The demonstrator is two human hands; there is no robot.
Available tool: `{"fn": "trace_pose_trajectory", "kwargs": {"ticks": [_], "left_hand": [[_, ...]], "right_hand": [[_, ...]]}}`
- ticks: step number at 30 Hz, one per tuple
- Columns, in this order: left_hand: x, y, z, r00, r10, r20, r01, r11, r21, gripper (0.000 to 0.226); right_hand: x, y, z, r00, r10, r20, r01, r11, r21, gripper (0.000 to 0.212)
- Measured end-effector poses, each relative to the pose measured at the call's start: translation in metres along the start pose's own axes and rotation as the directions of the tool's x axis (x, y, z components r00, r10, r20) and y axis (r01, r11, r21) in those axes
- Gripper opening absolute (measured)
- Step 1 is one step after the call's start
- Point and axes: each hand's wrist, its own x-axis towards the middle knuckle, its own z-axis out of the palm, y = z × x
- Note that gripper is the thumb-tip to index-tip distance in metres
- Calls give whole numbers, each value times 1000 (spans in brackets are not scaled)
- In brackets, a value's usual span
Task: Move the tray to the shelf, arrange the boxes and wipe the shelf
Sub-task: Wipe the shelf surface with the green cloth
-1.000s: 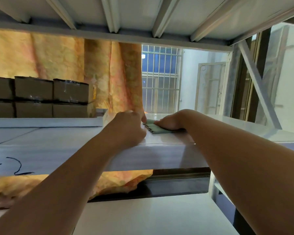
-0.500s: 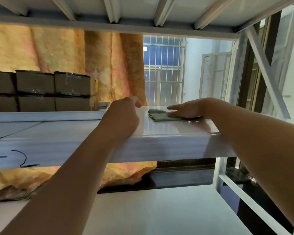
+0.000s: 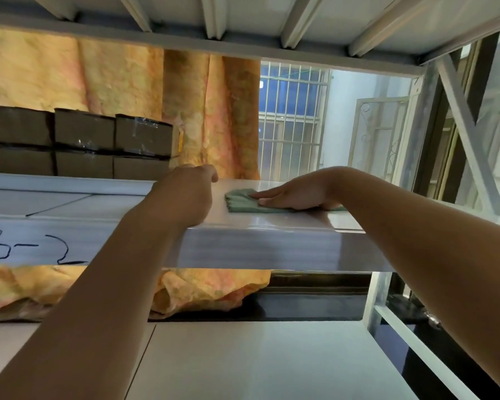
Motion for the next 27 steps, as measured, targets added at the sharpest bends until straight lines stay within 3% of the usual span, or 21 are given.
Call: {"fn": "trace_pose_trajectory", "kwargs": {"ticks": [5,7,11,16,20,27], "left_hand": [[1,2,2,999,26,41,-29,996,79,44],[2,2,3,1000,25,19,-26,998,66,39],[3,-1,6,998,53,36,-56,995,85,33],[5,0,6,990,65,128,-74,995,66,37],[1,0,5,994,96,60,-98,995,25,36],[0,3,6,987,162,-18,-162,987,13,30]], "right_hand": [[7,-40,12,980,-196,17,196,965,-174,53],[10,-43,12,985,-170,28,172,978,-120,54],[19,-40,4,993,-92,68,81,985,150,57],[34,-52,-5,998,59,36,-59,998,-17,68],[44,-60,-13,995,96,-25,-99,981,-169,66],[84,-50,-24,988,140,-58,-149,973,-179,60]]}}
